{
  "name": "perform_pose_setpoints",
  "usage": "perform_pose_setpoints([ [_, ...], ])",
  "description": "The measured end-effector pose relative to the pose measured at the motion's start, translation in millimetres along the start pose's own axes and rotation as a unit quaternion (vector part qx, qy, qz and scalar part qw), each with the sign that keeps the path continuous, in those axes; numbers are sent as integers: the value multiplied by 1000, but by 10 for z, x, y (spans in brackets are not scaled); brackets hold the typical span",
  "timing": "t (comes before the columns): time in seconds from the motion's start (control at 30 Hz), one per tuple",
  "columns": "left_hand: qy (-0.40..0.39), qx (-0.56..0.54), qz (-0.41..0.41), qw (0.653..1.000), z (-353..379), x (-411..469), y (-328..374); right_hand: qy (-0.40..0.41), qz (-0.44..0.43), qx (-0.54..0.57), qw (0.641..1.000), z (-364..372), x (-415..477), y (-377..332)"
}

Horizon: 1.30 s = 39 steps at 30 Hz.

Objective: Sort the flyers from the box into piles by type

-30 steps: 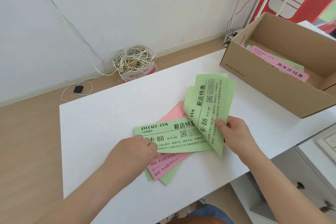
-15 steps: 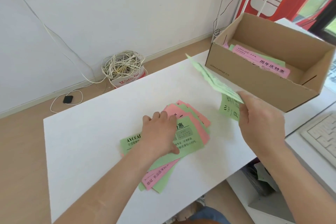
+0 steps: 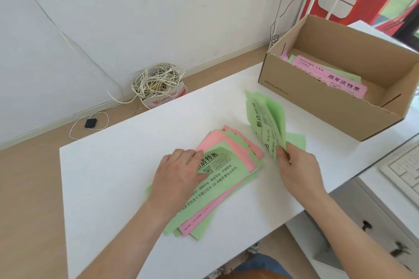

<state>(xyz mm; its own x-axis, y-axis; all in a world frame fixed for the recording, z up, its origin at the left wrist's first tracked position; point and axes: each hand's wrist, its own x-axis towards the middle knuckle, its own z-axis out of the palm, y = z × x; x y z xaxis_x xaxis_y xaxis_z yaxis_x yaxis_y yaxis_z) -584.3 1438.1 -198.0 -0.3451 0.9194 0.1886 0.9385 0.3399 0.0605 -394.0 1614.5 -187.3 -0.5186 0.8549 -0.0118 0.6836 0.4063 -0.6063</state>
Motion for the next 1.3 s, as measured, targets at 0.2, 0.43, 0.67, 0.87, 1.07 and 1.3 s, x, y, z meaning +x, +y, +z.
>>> perform_pose_setpoints([
  [0.2, 18, -167, -15, 986, 73, -38, -31, -14, -87, -97, 991, 88, -23, -50],
  [0.43, -6, -305, -117, 945, -10, -209, -139, -60, -127, -101, 985, 141, -104, -134],
  [0.67, -116, -198, -81, 970, -120, -138, -195, -88, -61, -59, 992, 238, 55, -250],
  [0.87, -128, -79, -45, 988, -202, -94, -146, -26, -139, -61, 988, 203, 66, -270],
  [1.07, -79, -104, -45, 990, -82, -203, -157, -25, -255, -149, 955, 268, 154, -317],
  [1.3, -29, -172, 1, 985, -48, -270, -113, -158, -82, -38, 983, 327, 368, -314],
])
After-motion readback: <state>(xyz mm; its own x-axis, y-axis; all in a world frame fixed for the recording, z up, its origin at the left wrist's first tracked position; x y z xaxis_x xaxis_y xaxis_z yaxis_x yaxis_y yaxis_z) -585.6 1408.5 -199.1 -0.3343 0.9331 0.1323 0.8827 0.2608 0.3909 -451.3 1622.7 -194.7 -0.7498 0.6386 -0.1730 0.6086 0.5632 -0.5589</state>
